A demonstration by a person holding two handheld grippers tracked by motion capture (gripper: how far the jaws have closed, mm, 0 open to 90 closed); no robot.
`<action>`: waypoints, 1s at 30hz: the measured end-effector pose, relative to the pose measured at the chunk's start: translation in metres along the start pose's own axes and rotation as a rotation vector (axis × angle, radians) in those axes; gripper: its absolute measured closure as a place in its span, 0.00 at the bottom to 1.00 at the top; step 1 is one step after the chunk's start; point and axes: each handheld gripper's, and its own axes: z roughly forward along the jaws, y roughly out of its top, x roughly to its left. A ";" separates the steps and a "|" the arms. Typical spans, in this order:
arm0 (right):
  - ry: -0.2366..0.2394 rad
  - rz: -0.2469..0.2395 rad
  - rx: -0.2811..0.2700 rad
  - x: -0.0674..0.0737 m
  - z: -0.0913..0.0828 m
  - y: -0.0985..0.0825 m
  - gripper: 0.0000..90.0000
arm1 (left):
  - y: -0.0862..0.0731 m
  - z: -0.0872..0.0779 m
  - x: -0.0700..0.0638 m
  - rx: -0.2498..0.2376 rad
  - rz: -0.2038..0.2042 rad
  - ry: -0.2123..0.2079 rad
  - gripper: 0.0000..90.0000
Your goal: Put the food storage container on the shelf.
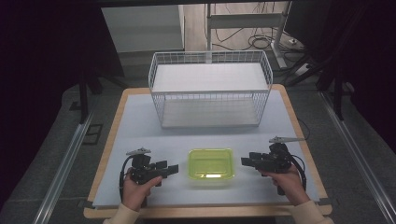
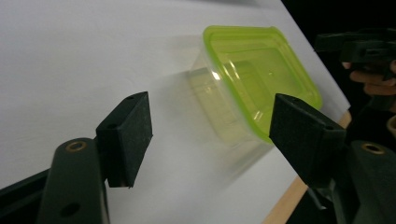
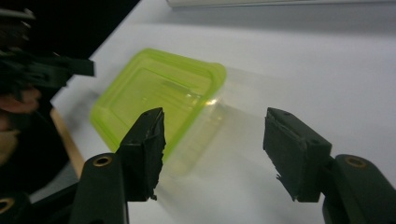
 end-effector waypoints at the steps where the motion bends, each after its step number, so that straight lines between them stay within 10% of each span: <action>1: 0.027 0.029 0.002 -0.001 0.002 0.001 0.44 | 0.001 0.002 0.000 0.004 -0.007 -0.013 0.35; 14: 0.065 0.113 0.077 -0.004 0.030 0.003 0.52 | 0.010 0.025 0.011 0.042 -0.128 -0.129 0.44; 30: 0.102 0.181 0.113 -0.006 0.045 -0.003 0.66 | 0.012 0.052 0.012 0.106 -0.163 -0.210 0.60</action>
